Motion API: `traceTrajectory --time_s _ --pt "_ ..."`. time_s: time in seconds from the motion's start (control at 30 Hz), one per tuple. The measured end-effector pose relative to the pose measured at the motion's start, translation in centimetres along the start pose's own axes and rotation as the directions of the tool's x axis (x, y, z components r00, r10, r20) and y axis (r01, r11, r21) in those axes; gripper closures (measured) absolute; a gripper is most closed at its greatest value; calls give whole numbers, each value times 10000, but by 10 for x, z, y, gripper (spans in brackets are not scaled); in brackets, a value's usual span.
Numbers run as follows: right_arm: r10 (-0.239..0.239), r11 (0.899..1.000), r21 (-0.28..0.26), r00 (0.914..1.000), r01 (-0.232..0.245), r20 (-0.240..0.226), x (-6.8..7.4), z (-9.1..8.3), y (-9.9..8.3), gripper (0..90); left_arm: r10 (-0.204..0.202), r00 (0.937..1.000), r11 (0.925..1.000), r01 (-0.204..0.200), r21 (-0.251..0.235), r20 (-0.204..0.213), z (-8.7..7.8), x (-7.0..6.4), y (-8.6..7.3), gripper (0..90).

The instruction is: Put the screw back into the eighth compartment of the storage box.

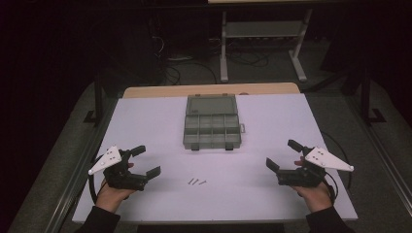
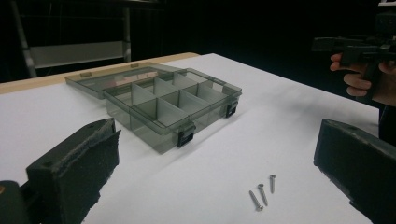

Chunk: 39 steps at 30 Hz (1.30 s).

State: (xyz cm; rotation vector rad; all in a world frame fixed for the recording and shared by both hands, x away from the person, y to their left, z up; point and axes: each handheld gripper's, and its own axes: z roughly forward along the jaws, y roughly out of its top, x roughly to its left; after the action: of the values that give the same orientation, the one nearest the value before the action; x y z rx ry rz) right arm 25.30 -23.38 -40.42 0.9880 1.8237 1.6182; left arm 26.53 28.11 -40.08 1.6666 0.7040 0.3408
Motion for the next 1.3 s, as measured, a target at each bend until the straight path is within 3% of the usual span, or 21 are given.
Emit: traceTrajectory --time_s 0.3,0.77,1.3 --pt "82 9999 -151 9999 -83 -67 0 0 1 0 127 9999 9998 -126 124 -36 4 -3 3 0" --pt "7 9996 -287 10000 -5 50 2 -1 3 0 103 9997 9997 -98 -230 211 15 -3 13 0" --pt "106 9997 -241 9999 -105 32 0 2 3 0 494 9979 9987 -488 -163 427 29 -9 25 0"
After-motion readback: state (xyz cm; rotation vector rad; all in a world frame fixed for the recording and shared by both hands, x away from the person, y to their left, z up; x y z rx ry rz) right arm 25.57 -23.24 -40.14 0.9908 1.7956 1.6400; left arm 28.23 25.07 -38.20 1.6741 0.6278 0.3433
